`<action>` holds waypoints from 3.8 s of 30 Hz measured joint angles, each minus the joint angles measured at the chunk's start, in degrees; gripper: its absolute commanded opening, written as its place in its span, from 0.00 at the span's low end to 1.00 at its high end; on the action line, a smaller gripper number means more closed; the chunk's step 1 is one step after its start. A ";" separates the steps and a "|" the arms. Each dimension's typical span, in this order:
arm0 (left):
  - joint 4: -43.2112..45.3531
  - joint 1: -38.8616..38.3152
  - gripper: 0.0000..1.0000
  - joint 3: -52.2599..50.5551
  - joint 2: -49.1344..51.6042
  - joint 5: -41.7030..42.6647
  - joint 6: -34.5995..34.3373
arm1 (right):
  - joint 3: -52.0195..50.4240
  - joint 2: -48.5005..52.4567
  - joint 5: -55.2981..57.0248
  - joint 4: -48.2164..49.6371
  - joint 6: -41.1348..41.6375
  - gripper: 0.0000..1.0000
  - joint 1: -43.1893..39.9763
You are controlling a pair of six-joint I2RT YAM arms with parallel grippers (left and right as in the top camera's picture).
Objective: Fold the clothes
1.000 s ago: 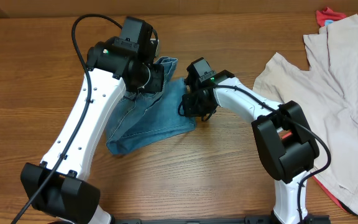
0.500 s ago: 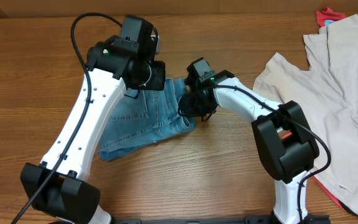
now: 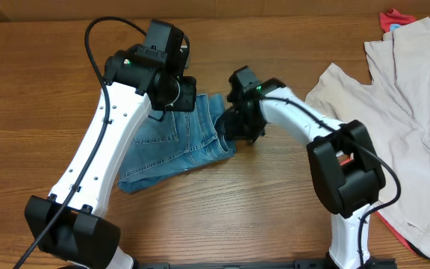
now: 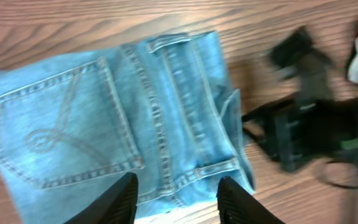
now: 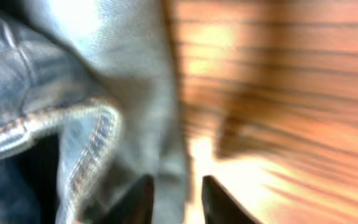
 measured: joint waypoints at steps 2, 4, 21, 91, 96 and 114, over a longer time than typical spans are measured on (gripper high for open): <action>-0.74 0.00 0.47 0.00 0.00 -1.31 0.00 | 3.13 -0.02 0.09 -4.31 -0.17 0.34 -2.36; -1.31 0.00 0.48 0.00 0.00 -2.62 0.02 | 6.73 -0.07 -0.20 -8.44 -0.42 0.33 -4.74; 9.14 12.46 0.43 0.00 13.05 -4.72 5.95 | 11.26 -3.21 -12.33 -16.44 -7.08 0.28 4.83; 9.92 12.55 0.82 -0.37 26.99 17.64 15.58 | 6.67 2.03 9.66 0.70 -11.82 0.34 3.48; 9.70 12.52 0.77 -0.17 29.64 22.93 17.22 | 6.67 2.03 9.79 0.33 -11.85 0.34 3.48; 5.16 11.13 0.04 0.50 32.92 30.42 29.24 | 7.80 2.03 13.66 -4.74 -9.68 0.29 3.02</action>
